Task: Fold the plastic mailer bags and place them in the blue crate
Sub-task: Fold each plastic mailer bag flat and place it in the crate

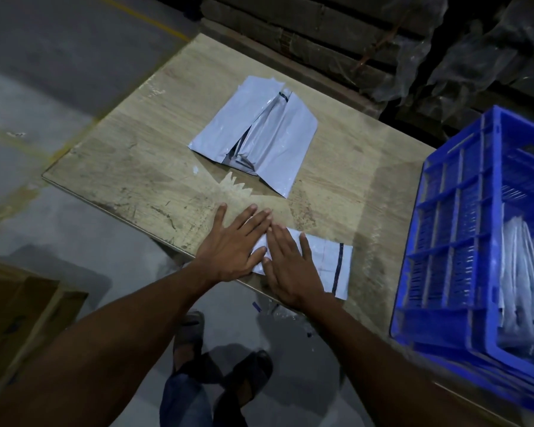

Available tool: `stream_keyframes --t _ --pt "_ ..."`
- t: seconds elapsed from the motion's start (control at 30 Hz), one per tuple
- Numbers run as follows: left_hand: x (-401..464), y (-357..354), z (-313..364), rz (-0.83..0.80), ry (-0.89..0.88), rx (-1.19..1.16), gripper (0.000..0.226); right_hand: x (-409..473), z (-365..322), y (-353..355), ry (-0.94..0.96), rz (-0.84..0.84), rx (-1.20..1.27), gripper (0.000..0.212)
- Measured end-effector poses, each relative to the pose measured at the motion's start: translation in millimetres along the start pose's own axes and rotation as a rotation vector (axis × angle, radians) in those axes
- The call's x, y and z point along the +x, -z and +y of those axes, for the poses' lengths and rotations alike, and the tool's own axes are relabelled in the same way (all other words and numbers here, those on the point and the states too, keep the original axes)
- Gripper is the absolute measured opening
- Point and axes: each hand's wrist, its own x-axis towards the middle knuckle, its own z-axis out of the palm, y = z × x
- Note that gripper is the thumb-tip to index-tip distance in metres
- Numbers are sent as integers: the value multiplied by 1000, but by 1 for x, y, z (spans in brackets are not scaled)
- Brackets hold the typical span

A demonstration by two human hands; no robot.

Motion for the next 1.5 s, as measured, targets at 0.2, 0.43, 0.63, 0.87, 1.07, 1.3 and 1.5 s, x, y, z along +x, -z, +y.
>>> stream_keyframes --t 0.2,0.43,0.63,0.87,1.07,1.3,1.5 --pt "1 1 -2 -37 -9 0 70 -12 12 -6 -108 -19 -73 75" --pt "1 3 -1 -63 10 -23 70 -30 32 -6 -157 -25 -79 80" --pt "1 3 -1 -63 16 -22 69 -52 53 -1 -218 -20 -110 84" --pt "0 4 -2 -98 -1 -30 69 -58 63 4 -259 -69 10 77" --pt "18 28 11 17 70 -192 63 -42 56 8 -224 53 -25 65" --pt "22 6 77 22 6 -166 60 -35 46 -9 -205 43 -117 59" --pt "12 4 65 3 114 -87 57 -42 53 -6 -272 5 -74 64"
